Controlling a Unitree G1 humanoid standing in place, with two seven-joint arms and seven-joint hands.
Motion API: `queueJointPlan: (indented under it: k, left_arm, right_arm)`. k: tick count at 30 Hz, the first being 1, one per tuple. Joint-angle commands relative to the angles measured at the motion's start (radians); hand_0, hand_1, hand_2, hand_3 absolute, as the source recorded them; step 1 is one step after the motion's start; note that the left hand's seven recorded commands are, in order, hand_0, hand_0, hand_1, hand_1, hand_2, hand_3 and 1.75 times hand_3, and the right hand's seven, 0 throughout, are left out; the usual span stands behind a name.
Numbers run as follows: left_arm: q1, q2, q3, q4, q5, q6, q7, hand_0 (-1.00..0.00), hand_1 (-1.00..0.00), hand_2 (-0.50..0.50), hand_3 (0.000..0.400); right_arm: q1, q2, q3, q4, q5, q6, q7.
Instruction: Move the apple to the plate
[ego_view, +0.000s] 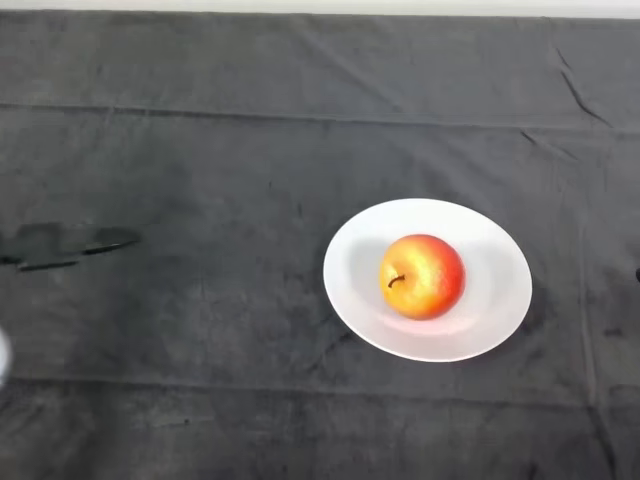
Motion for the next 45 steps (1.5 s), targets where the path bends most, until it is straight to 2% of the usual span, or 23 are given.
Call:
queueJointPlan:
  k: [1, 7, 18, 31, 45]
  left_arm:
    - [0.037, 0.036, 0.058, -0.004, -0.011, -0.031, 0.017, 0.0, 0.0, 0.0, 0.0]
    - [0.051, 0.029, 0.163, 0.042, -0.016, -0.063, 0.042, 0.0, 0.0, 0.0, 0.0]
    - [0.015, -0.029, 0.249, 0.141, 0.04, -0.123, 0.11, 0.0, 0.0, 0.0, 0.0]
    - [-0.028, -0.077, 0.291, 0.205, 0.071, -0.171, 0.136, 0.0, 0.0, 0.0, 0.0]
    - [-0.049, -0.098, 0.298, 0.231, 0.099, -0.188, 0.121, 0.0, 0.0, 0.0, 0.0]
  right_arm:
    - [0.019, -0.013, -0.0229, -0.022, -0.0026, 0.0, -0.0061]
    - [0.019, -0.013, -0.0231, -0.022, -0.0024, 0.0, -0.0063]
    - [0.019, -0.013, -0.0233, -0.022, -0.002, 0.001, -0.0062]
    - [0.018, -0.014, -0.0235, -0.02, -0.0018, 0.002, -0.0055]
    - [0.018, -0.014, -0.0234, -0.019, -0.0019, 0.002, -0.0049]
